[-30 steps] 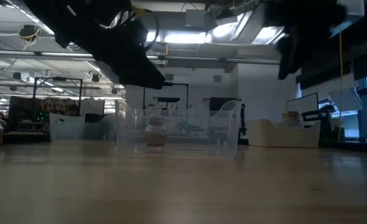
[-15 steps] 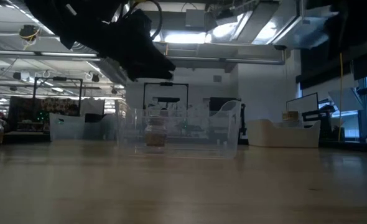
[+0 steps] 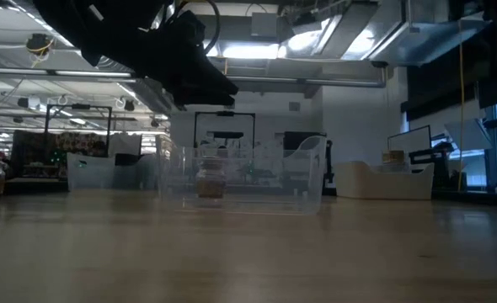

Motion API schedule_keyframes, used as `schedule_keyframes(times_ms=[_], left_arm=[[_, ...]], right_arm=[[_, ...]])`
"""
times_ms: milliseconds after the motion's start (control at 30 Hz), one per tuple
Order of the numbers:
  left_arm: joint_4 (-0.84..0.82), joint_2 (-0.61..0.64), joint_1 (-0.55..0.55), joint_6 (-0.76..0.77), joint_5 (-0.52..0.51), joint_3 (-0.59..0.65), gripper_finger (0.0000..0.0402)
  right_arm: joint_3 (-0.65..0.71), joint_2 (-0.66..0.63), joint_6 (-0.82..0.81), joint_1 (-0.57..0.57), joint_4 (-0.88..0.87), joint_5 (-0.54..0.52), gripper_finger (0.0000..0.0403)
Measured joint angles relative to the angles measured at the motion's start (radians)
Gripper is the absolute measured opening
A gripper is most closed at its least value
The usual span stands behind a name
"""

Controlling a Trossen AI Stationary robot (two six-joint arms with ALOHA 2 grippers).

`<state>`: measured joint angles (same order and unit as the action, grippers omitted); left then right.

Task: Sort spices by type
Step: Put the gold seasoning bottle into the white bin

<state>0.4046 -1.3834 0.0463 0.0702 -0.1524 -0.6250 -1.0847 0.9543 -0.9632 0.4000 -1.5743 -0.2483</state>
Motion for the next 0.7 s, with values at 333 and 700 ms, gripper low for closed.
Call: schedule_keyframes(times_ms=[333, 700], left_arm=[[-0.001, 0.0, 0.0, -0.021, 0.0, 0.0, 0.0214], [-0.003, 0.0, 0.0, -0.027, 0.0, 0.0, 0.0214]], right_arm=[[0.052, -0.005, -0.094, 0.0, 0.002, 0.141, 0.0292], [0.134, -0.003, -0.102, 0.0, 0.006, 0.238, 0.0292]])
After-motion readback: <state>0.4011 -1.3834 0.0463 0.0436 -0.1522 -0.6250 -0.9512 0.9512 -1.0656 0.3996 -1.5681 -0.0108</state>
